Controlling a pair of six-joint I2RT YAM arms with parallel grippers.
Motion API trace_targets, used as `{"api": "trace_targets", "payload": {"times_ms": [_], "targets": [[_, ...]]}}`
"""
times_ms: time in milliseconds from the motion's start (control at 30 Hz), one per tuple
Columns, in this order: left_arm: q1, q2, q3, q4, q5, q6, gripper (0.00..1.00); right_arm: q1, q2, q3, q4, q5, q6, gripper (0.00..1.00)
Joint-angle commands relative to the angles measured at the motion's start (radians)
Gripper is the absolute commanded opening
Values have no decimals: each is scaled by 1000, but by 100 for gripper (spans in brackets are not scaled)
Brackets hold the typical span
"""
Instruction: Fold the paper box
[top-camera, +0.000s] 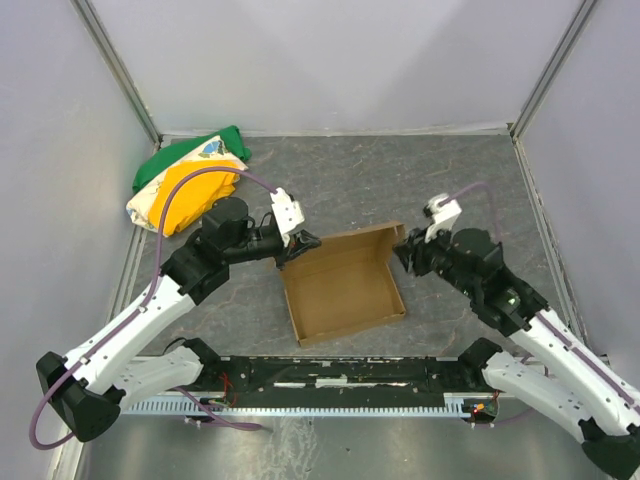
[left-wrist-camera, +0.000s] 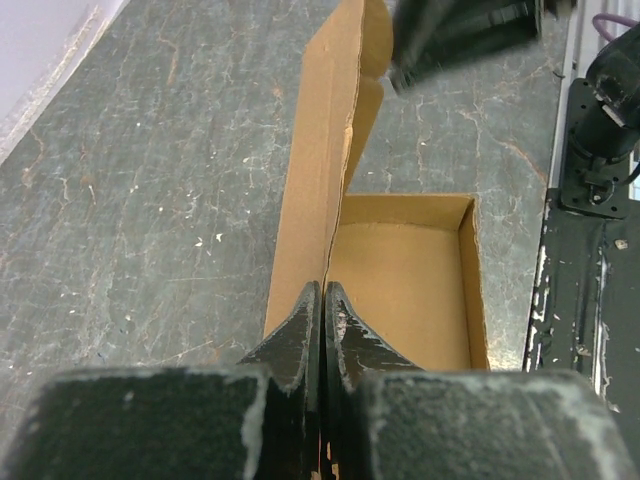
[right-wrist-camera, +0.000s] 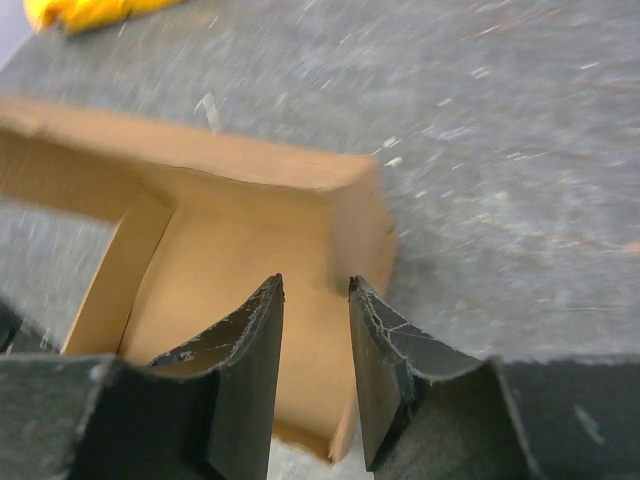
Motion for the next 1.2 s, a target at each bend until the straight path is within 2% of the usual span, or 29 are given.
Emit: {"api": "trace_targets", "payload": {"times_ms": [0, 100, 167, 333, 467, 733, 933, 1167], "targets": [[-6, 8, -25, -78, -17, -63, 3, 191, -19, -68, 66, 23, -76, 40], [-7, 11, -22, -73, -22, -63, 3, 320, -7, -109, 126, 124, -197, 40], [-8, 14, -20, -68, -24, -64, 3, 351, 12, -92, 116, 159, -248, 40], [-6, 28, -16, -57, -26, -70, 3, 380, 91, -34, 116, 48, -316, 40], [-7, 31, -16, -47, -30, -74, 3, 502, 177, -43, 178, 36, -424, 42], [-7, 25, -18, -47, -41, -87, 3, 773, 313, -50, 246, 235, -693, 42], [-7, 20, -20, -49, -45, -90, 3, 828, 435, -53, 371, 237, -806, 44], [-7, 11, -27, -60, -36, -91, 3, 869, 641, -62, 659, 240, -966, 43]]}}
